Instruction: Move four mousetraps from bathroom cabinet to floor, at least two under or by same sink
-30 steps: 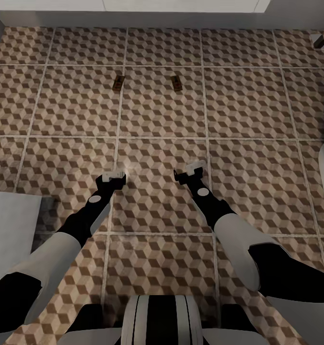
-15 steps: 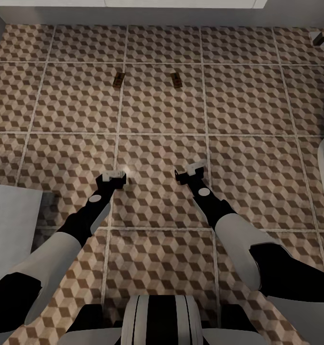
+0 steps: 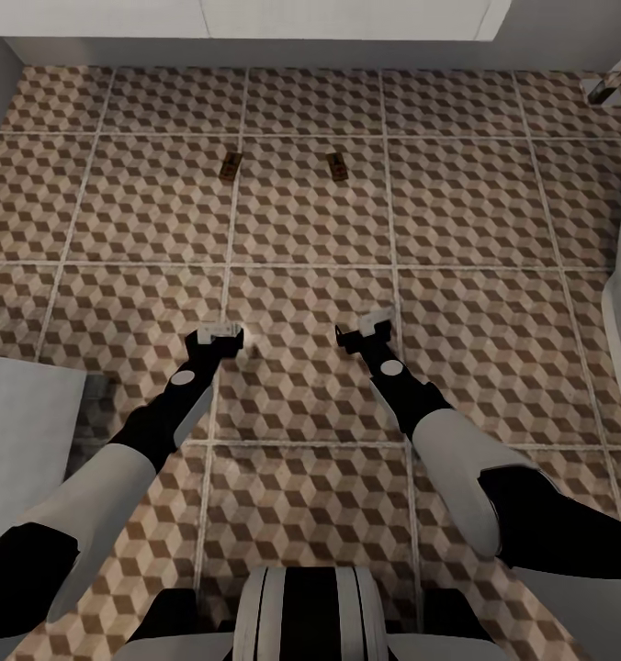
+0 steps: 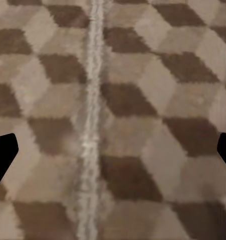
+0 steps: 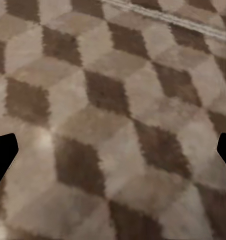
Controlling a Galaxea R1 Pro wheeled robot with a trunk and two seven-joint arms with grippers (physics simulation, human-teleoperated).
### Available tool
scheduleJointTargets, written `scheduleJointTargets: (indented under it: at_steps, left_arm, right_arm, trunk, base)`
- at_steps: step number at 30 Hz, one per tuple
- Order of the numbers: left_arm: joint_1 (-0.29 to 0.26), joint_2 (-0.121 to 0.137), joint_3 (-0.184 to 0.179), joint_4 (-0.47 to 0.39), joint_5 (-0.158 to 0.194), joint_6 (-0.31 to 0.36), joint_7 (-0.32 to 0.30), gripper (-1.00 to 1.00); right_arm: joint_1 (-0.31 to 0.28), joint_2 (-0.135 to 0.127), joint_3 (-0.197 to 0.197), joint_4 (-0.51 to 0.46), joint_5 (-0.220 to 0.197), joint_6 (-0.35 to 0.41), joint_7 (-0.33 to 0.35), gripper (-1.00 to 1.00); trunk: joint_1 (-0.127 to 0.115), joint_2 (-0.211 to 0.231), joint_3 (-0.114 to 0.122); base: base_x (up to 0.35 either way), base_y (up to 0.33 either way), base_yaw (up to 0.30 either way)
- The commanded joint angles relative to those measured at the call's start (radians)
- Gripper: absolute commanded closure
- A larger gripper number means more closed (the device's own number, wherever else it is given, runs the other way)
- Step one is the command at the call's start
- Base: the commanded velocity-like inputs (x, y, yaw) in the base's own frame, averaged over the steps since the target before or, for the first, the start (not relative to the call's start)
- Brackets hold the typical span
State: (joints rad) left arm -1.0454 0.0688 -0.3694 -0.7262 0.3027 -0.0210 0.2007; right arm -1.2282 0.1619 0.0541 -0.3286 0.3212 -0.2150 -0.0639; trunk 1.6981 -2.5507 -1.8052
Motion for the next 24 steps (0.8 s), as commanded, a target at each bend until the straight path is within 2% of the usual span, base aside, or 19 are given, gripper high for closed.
scheduleJointTargets:
  at_steps: [1,6,14,15,24]
  left_arm:
    - [-0.001,0.002,-0.012,-0.001,0.010,-0.002,0.009,-1.00]
    - [-0.001,0.002,-0.034,0.002,0.012,-0.002,0.010,-1.00]
    - [0.000,0.000,-0.047,0.012,0.013,-0.003,0.010,-1.00]
    - [0.000,-0.004,-0.055,0.025,0.013,-0.004,0.010,-1.00]
    - [0.002,-0.009,-0.063,0.074,0.014,-0.014,0.008,-1.00]
  right_arm:
    - [-0.001,0.000,0.004,0.001,0.006,-0.001,-0.007,-1.00]
    - [-0.001,-0.009,0.004,0.003,0.005,-0.001,-0.006,-1.00]
    - [0.002,-0.024,0.004,0.007,0.003,-0.002,-0.005,-1.00]
    - [0.005,-0.037,0.004,0.008,0.002,-0.002,-0.004,-1.00]
    - [0.013,-0.046,0.004,0.014,0.001,-0.038,-0.004,-1.00]
  trunk:
    - [0.000,0.000,0.004]
    - [-0.003,0.001,0.023]
    - [-0.006,0.003,0.054]
    - [-0.007,0.003,0.058]
    - [-0.011,0.005,0.092]
  base:
    - [0.000,0.000,0.000]
    - [0.000,0.000,0.000]
    - [0.000,0.000,0.000]
    - [0.000,0.000,0.000]
    - [0.000,0.000,0.000]
